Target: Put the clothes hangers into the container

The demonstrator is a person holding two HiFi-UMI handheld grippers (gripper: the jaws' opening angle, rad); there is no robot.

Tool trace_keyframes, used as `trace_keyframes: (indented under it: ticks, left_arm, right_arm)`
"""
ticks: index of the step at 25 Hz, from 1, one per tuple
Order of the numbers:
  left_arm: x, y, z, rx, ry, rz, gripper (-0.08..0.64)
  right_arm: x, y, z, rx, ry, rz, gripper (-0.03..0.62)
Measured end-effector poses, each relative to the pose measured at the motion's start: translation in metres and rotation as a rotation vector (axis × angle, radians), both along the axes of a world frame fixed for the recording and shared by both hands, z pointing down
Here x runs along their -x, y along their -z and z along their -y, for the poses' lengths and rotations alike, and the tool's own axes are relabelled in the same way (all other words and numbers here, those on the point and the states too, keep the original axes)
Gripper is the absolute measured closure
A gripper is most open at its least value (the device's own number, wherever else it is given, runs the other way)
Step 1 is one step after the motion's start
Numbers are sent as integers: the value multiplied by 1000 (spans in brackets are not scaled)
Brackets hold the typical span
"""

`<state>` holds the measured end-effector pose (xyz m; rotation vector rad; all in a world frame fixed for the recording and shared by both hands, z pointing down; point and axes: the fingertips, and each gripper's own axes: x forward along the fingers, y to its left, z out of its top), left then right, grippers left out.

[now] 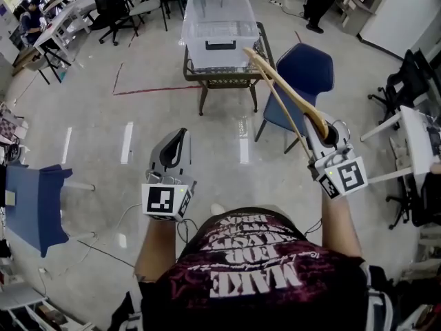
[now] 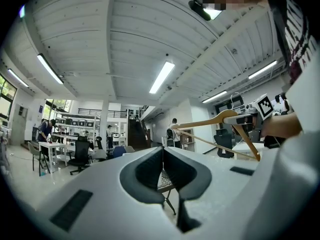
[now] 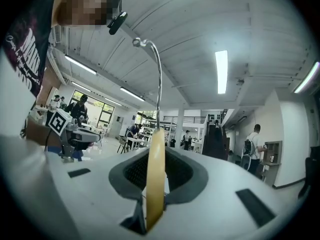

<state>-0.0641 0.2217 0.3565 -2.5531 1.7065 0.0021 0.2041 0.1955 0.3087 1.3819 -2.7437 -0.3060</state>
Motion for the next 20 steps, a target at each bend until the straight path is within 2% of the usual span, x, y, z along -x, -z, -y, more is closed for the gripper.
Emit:
trace_keyframes:
  ticks: [4, 8, 13, 20]
  left_arm:
    - [-4, -1, -7, 21, 34, -34, 552]
    - [-38, -2, -21, 38, -22, -10, 552]
    - [-65, -6, -28, 64, -27, -2, 552]
    - [-65, -11, -44, 93, 7, 21, 552]
  right_arm:
    - [-4, -3, -13, 2, 31, -30, 532]
    - [-19, -6, -32, 17, 28, -31, 532]
    - [-48, -13, -39, 43, 8, -4, 533]
    - [-66, -11, -46, 43, 10, 19, 532]
